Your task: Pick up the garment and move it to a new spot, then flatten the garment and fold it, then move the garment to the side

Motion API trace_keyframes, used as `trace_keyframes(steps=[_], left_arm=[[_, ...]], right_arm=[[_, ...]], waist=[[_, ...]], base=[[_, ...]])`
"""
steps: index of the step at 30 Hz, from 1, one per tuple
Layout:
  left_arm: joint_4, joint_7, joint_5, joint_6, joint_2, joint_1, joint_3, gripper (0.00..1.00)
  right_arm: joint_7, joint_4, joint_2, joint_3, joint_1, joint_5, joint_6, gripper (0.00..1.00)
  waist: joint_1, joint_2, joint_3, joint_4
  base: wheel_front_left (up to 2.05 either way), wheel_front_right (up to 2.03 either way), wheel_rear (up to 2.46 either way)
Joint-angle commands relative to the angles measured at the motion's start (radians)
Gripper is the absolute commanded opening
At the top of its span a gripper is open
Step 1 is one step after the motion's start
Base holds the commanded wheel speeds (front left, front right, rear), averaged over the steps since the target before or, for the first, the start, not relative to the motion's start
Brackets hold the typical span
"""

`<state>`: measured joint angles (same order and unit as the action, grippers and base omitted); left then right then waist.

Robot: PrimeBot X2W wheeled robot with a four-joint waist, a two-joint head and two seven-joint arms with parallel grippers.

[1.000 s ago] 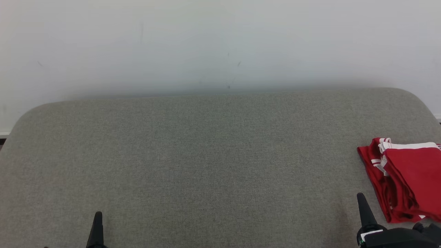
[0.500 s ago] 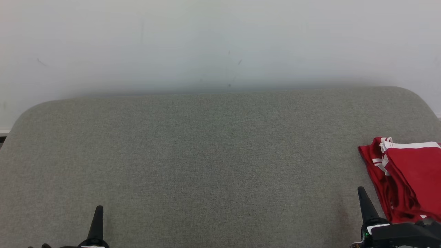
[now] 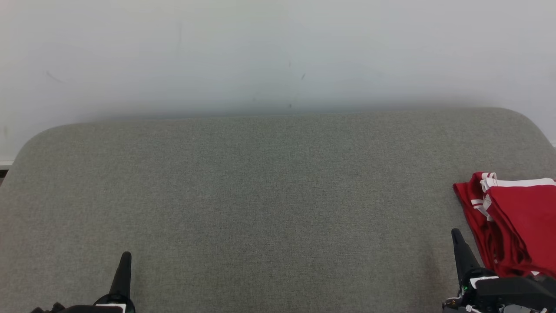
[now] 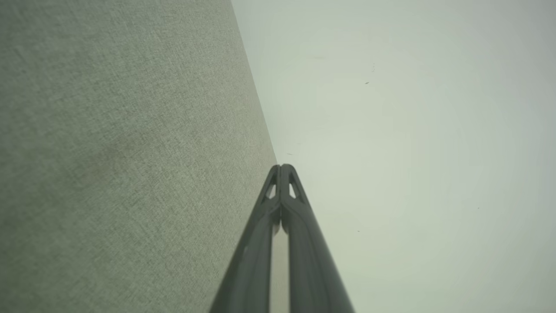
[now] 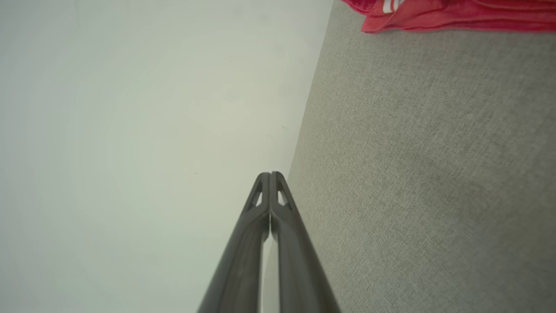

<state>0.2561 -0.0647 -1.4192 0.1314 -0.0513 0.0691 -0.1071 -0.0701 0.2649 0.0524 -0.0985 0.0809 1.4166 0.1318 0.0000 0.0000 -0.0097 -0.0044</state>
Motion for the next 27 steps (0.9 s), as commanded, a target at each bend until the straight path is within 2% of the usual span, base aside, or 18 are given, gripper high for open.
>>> trace_keyframes(steps=[1,27], left_arm=[[-0.007,-0.007,-0.025,-0.001,0.0,0.023,-0.004,0.0],[-0.013,-0.054,-0.199,-0.001,0.002,0.046,-0.009,0.0]], right_arm=[[-0.006,-0.01,-0.001,-0.005,0.011,0.026,-0.002,0.0],[-0.047,-0.022,-0.003,-0.018,0.033,0.202,-0.002,0.0]], waist=[[0.0,0.0,0.001,0.0],[0.0,0.0,0.013,0.004]], base=[[0.0,0.0,0.0],[0.0,0.0,0.0]])
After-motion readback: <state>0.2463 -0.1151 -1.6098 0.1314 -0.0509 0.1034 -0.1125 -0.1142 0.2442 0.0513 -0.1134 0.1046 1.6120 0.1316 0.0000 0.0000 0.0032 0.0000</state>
